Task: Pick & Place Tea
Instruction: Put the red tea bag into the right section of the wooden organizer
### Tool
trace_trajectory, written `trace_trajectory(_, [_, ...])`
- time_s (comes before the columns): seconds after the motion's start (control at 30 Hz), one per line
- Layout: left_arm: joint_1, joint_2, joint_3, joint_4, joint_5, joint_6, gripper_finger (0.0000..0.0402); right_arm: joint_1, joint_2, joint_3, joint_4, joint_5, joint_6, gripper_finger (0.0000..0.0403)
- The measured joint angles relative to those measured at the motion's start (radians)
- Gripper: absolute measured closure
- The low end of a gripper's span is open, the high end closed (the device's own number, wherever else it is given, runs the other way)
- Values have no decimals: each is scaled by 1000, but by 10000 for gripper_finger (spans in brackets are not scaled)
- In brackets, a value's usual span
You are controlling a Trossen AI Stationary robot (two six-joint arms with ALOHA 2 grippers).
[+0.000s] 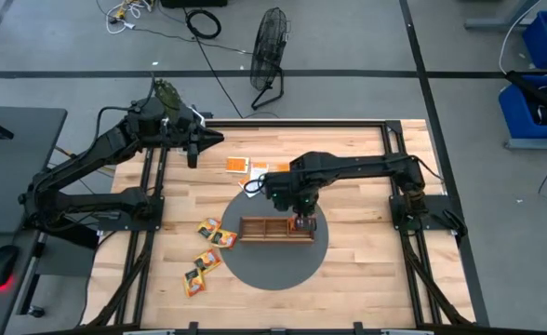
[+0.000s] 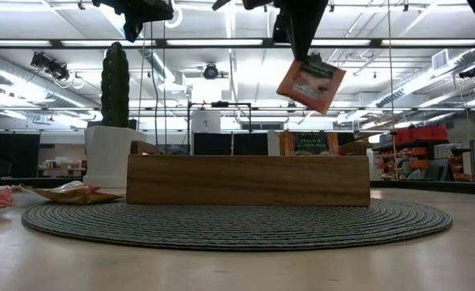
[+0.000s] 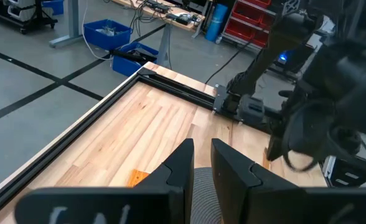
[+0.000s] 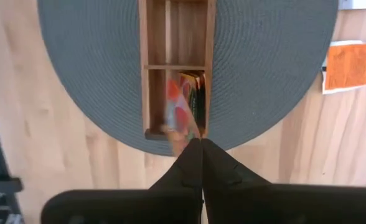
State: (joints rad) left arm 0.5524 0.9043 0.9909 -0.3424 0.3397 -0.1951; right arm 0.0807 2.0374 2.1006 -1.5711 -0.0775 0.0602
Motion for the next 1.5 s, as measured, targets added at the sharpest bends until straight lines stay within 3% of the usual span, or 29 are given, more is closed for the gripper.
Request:
trace_trajectory(0.23, [0,0,0,0,0,-2,344,23,40,-3,0,22,-27,403])
trace_trajectory(0.67, [0,0,0,-2,0,-2,344,32,38,-150,6,72,-26,403])
trace_trajectory(1.5, [0,0,0,-4,0,8,344,87,38,-136,129,149,-16,403])
